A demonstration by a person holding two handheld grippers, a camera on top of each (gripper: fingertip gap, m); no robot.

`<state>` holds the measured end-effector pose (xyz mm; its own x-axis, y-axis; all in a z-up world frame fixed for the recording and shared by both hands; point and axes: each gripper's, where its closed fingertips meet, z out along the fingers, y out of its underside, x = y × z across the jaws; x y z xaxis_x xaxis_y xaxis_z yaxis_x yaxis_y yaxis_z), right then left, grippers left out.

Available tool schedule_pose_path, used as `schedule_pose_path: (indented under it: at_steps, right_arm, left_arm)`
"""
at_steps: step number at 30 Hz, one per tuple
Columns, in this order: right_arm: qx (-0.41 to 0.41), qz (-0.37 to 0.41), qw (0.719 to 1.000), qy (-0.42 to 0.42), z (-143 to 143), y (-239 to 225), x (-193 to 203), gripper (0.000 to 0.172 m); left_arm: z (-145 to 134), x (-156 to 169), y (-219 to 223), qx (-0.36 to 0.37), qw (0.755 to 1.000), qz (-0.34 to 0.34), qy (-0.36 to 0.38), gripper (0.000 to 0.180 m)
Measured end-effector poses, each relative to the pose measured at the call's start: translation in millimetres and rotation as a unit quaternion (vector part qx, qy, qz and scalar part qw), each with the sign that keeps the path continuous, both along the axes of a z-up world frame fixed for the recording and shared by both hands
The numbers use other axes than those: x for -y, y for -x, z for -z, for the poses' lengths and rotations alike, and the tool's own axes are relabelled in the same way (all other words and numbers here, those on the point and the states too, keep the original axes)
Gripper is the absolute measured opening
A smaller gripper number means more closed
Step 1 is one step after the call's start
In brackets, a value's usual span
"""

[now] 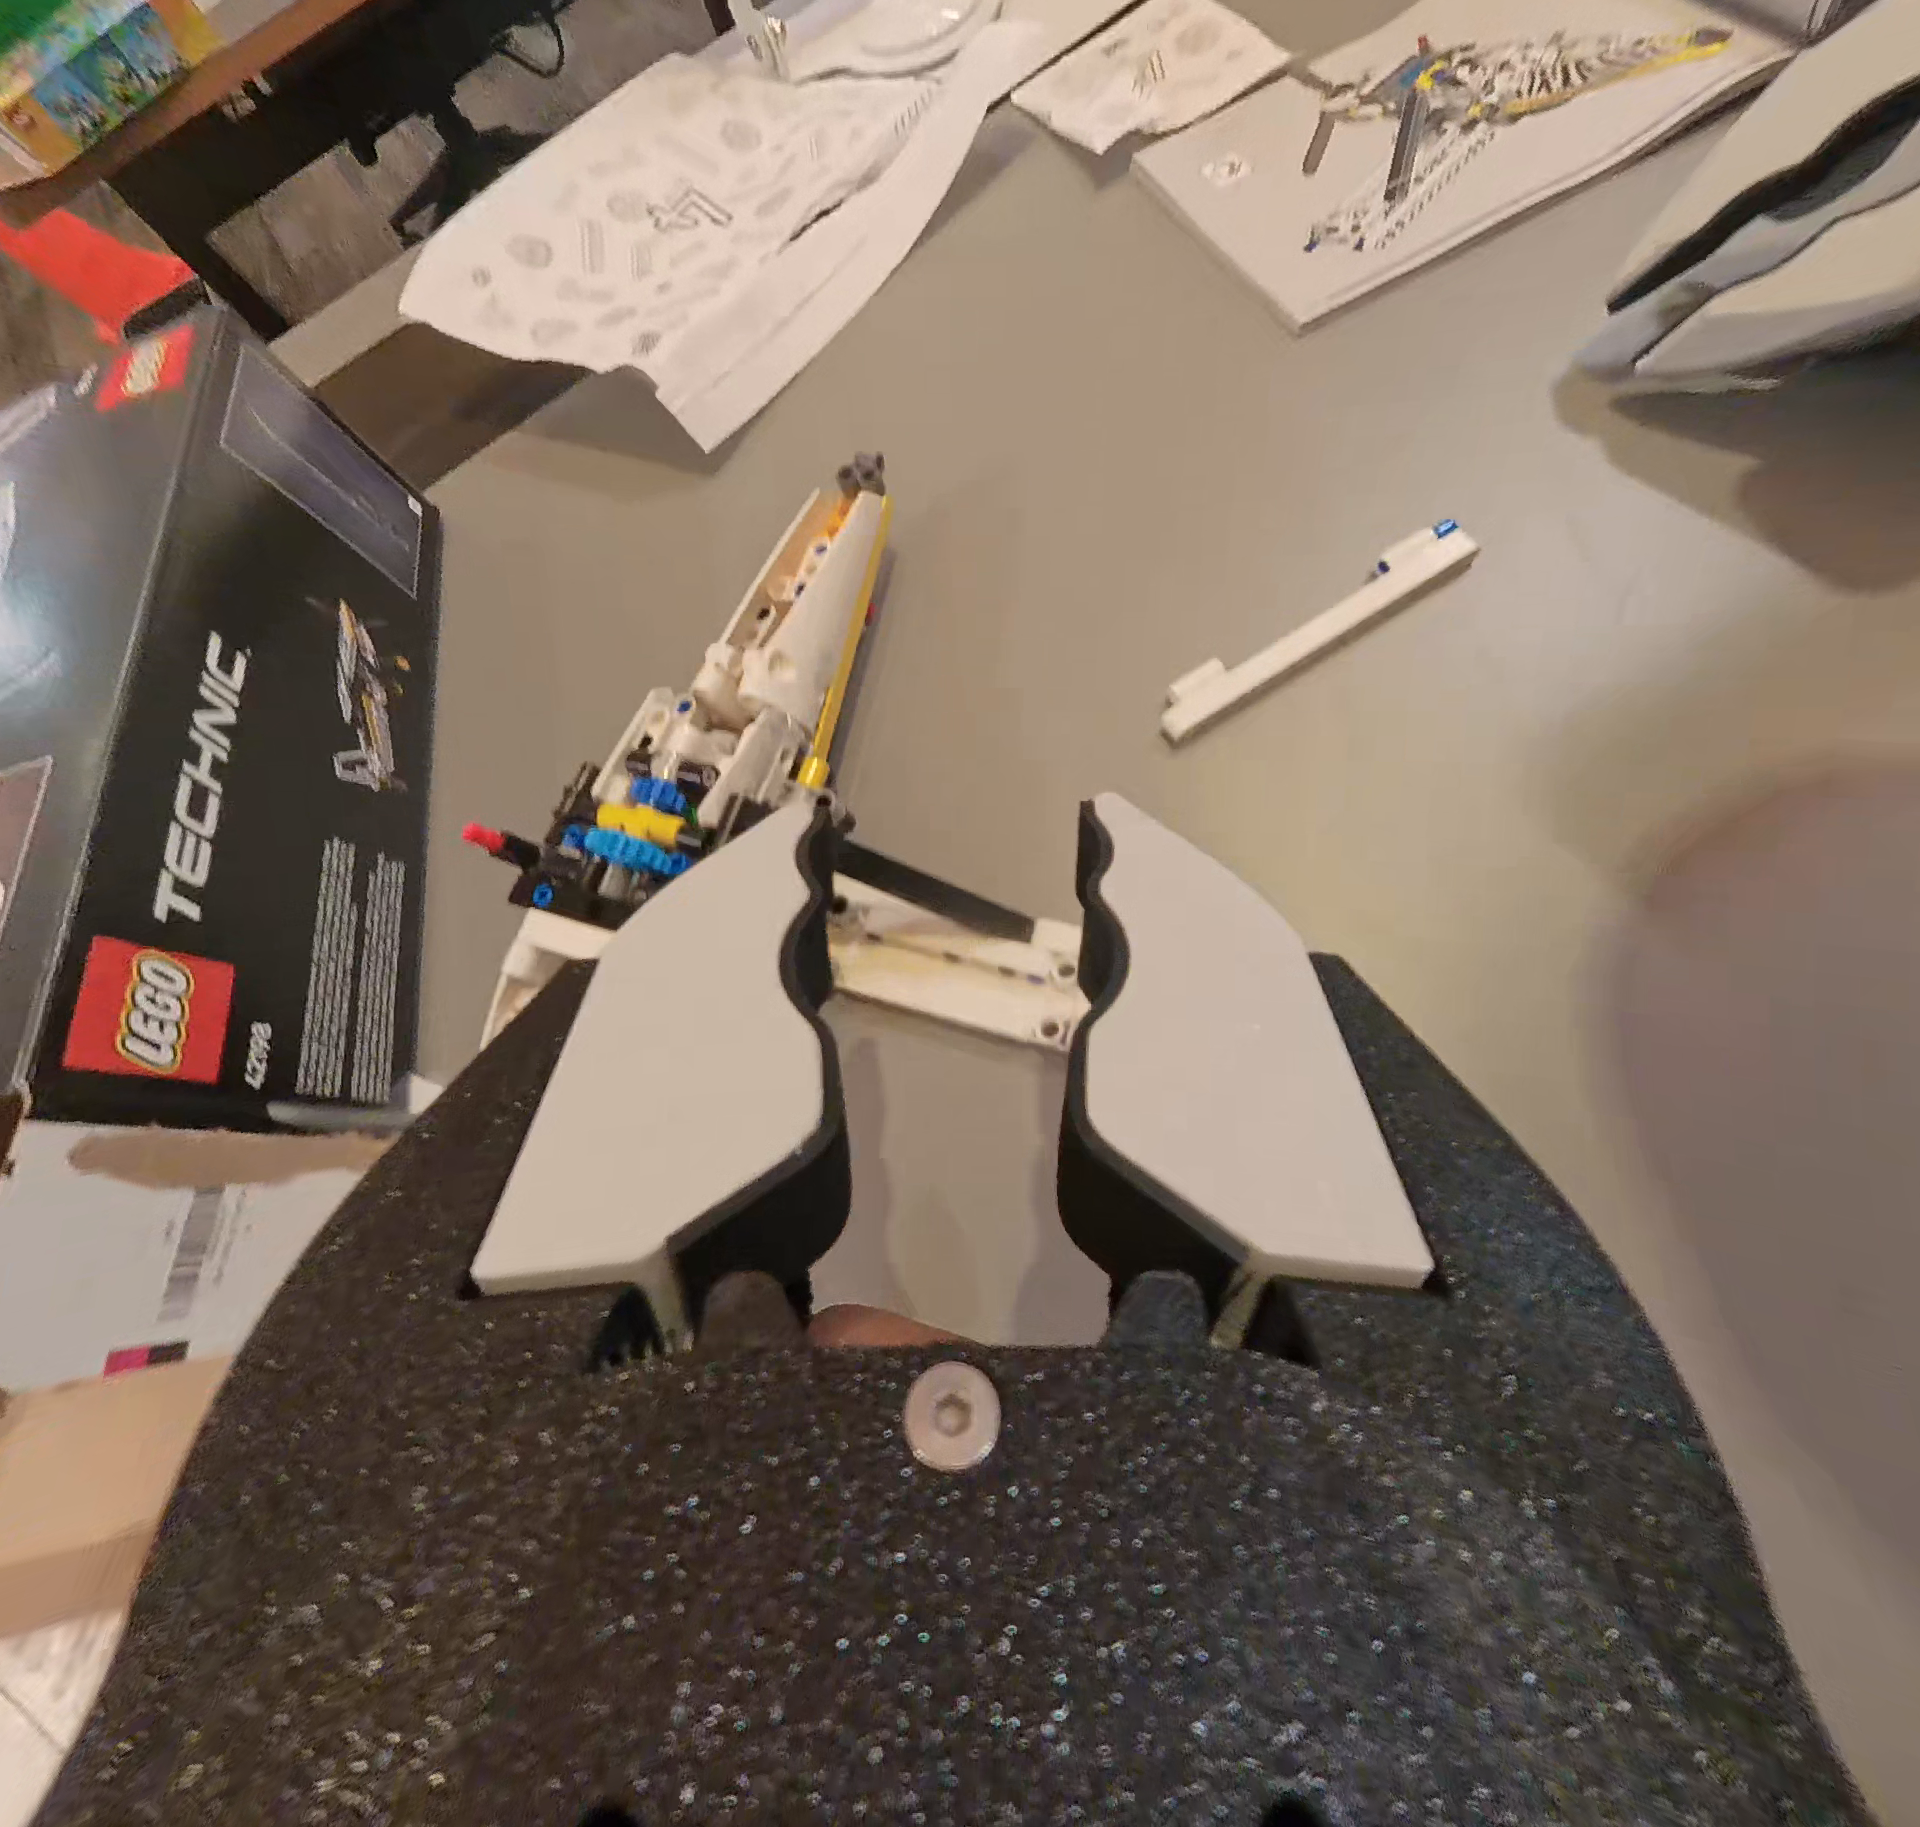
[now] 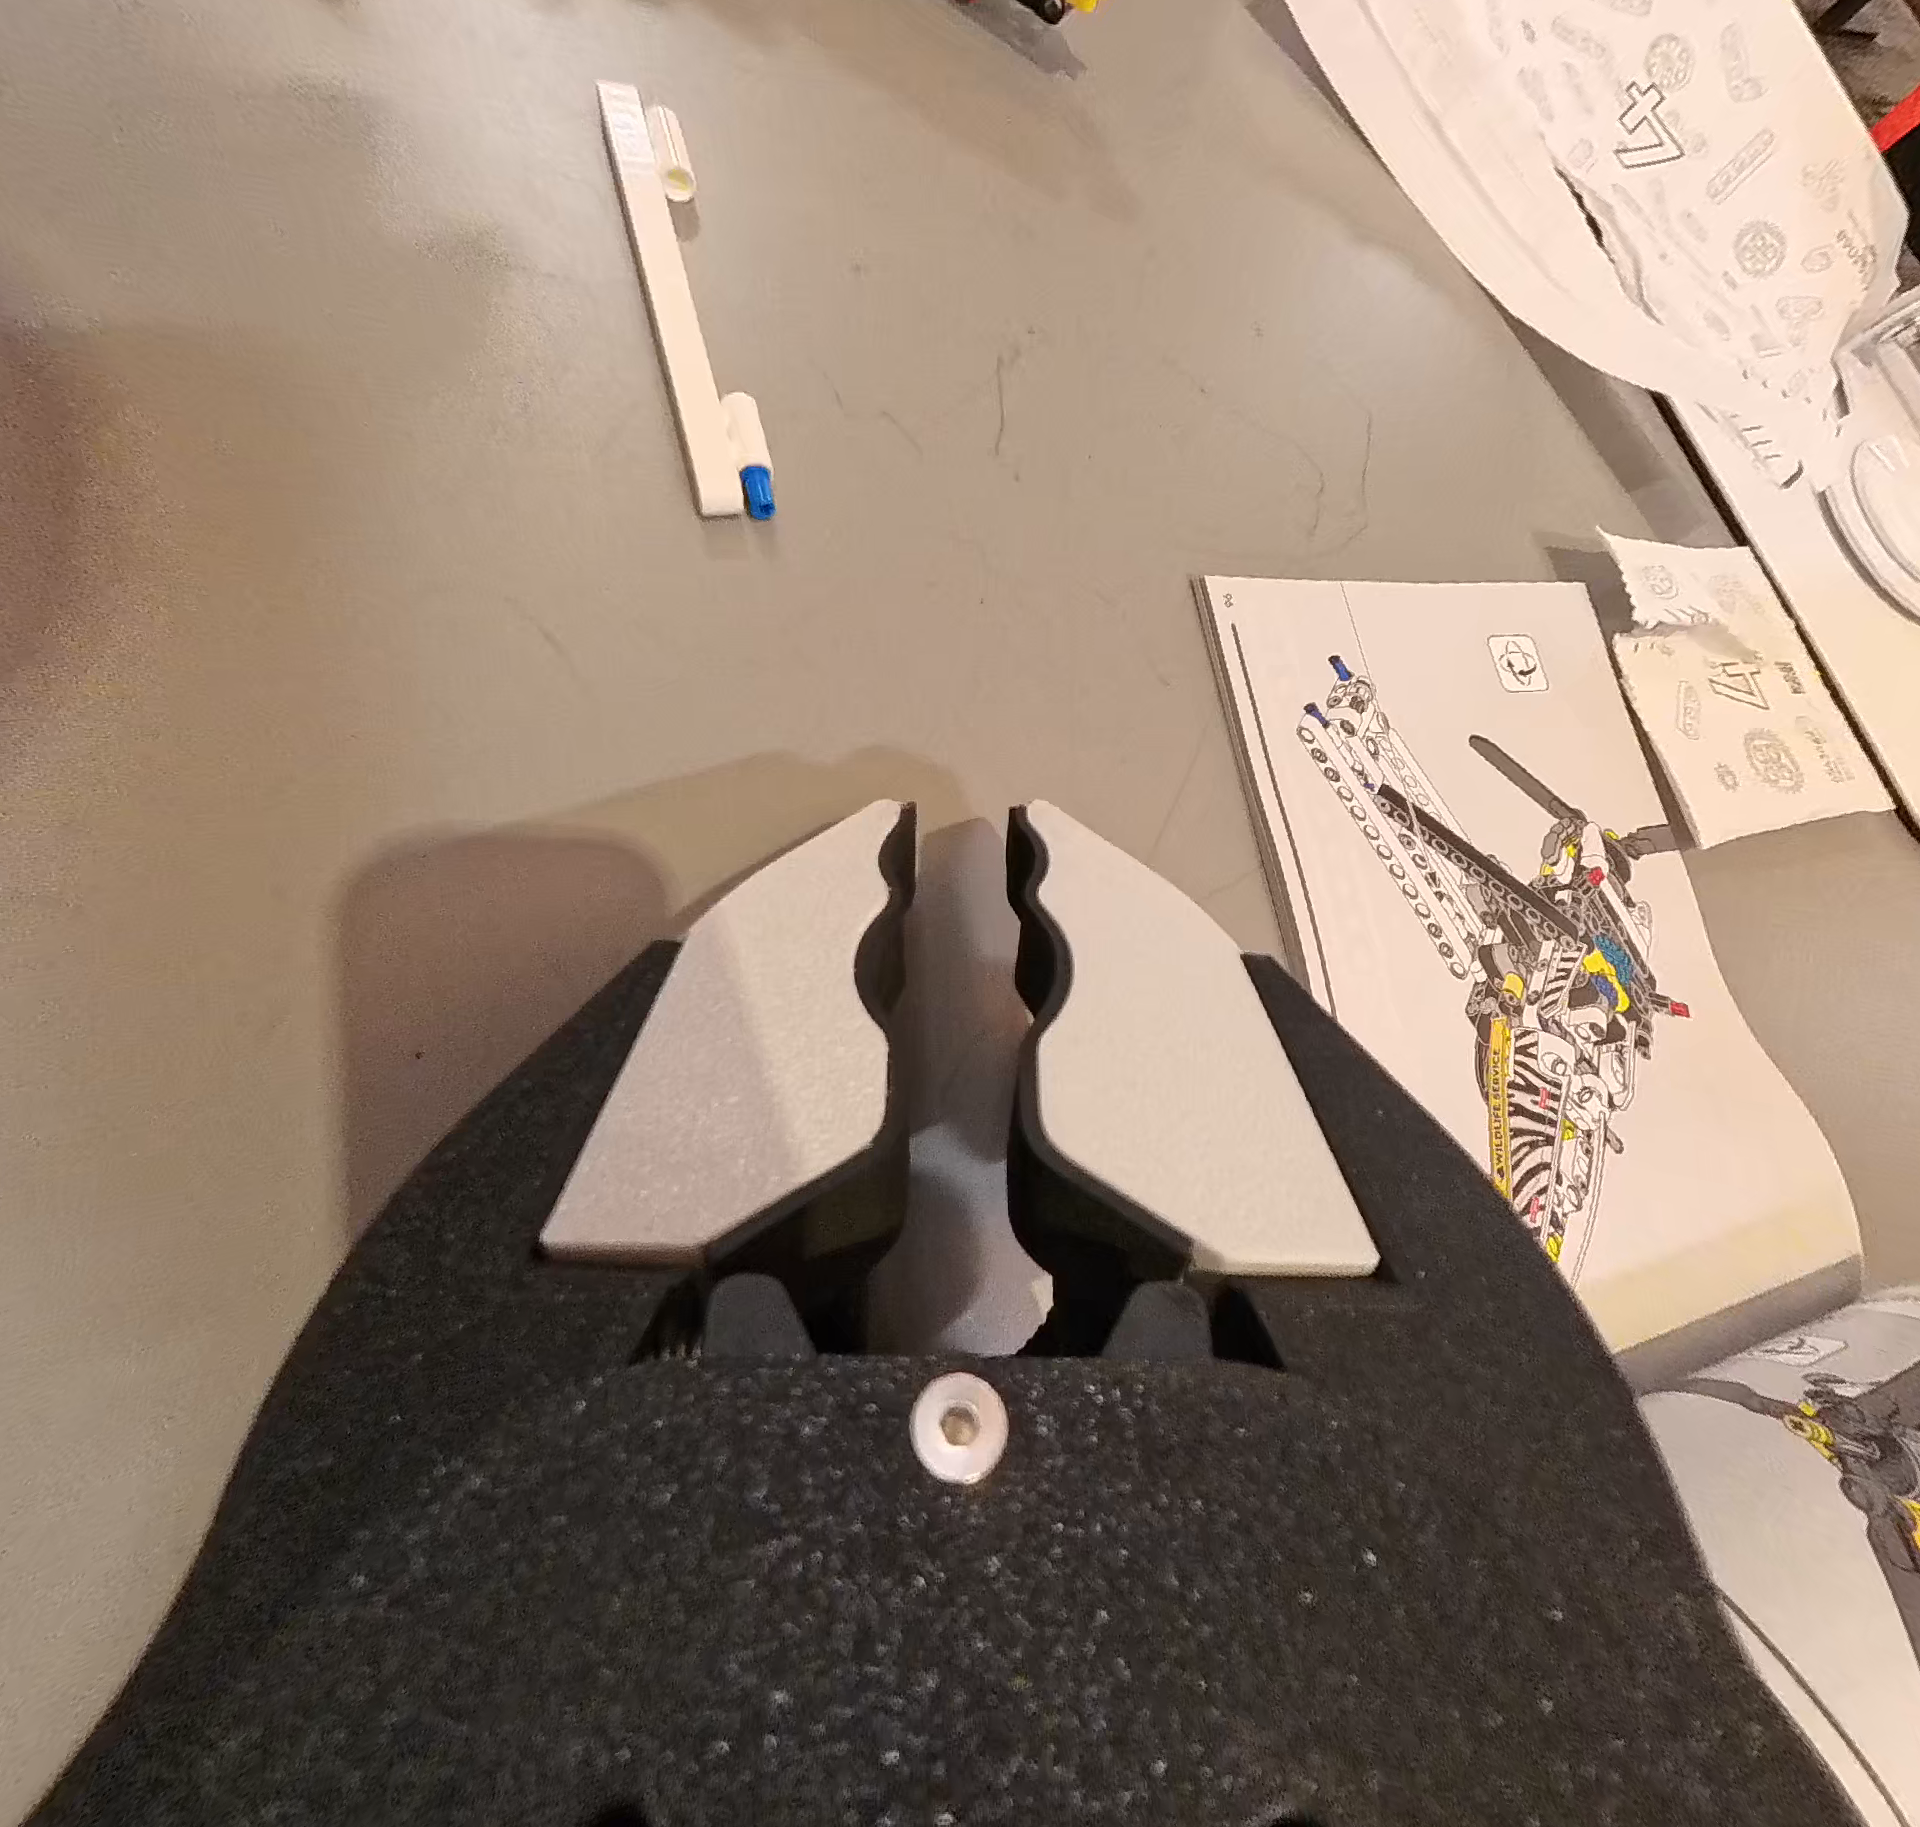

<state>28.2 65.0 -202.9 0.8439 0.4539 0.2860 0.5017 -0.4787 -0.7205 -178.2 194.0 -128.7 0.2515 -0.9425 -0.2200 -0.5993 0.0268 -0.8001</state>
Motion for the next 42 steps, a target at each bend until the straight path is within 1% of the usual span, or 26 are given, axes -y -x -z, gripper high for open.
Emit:
schedule_pose_path:
  at_steps: [4,7,9,13,16,20,23,25,26,27,33,36,38,42]
  right_arm:
    - [0.001,0.002,1.000,-0.001,0.0,-0.3,-0.4,0.016]
    - [0.002,-0.003,1.000,0.002,0.5,1.5,-0.2,0.014]
    - [0.000,-0.008,1.000,0.007,1.1,3.2,-0.6,0.014]
    - [-0.004,-0.014,1.000,0.009,1.0,5.2,-1.0,0.015]
    - [-0.004,-0.020,1.000,0.007,0.6,6.2,0.6,0.015]
    - [-0.011,-0.035,0.999,0.009,0.6,8.8,3.6,0.016]
    - [-0.018,-0.045,0.999,0.014,1.1,10.4,5.3,0.017]
    - [-0.020,-0.049,0.998,0.016,1.2,11.1,5.9,0.017]
    - [-0.021,-0.051,0.998,0.017,1.3,11.6,6.3,0.017]
    - [-0.021,-0.054,0.998,0.017,1.2,12.1,6.6,0.018]
    - [0.010,-0.073,0.997,-0.014,-2.4,15.8,8.7,0.023]
    - [0.021,-0.077,0.996,-0.025,-3.6,15.2,8.9,0.024]
    - [-0.001,-0.065,0.998,-0.016,-4.5,12.1,8.5,0.027]
    - [-0.078,-0.036,0.996,-0.003,-11.4,3.6,7.5,0.029]
  left_arm:
    - [7.2,3.3,12.0,-0.001,1.000,-0.005,0.011,0.047]
    - [12.4,10.7,6.8,0.007,1.000,0.005,0.027,0.047]
    - [16.4,20.7,-7.2,0.004,0.999,0.032,0.030,0.047]
    - [26.0,39.5,-51.8,-0.038,0.992,0.120,-0.008,0.046]
    - [46.2,51.8,-84.8,-0.098,0.974,0.200,-0.033,0.046]
    - [77.0,58.4,-104.8,-0.195,0.939,0.280,-0.048,0.046]
    - [81.9,65.8,-111.9,-0.214,0.923,0.320,-0.030,0.038]
    - [84.2,71.3,-113.7,-0.220,0.916,0.336,-0.010,0.024]
    - [85.8,74.9,-114.8,-0.220,0.913,0.343,0.000,0.012]
    - [85.9,77.3,-117.8,-0.214,0.914,0.345,0.000,0.010]
    - [82.7,82.3,-138.3,-0.167,0.925,0.336,-0.059,0.009]
    - [67.9,92.8,-154.0,-0.101,0.935,0.329,-0.089,0.009]
    - [56.9,94.7,-164.2,-0.064,0.936,0.316,-0.144,0.010]
    - [46.7,98.8,-175.3,-0.027,0.913,0.302,-0.274,0.010]
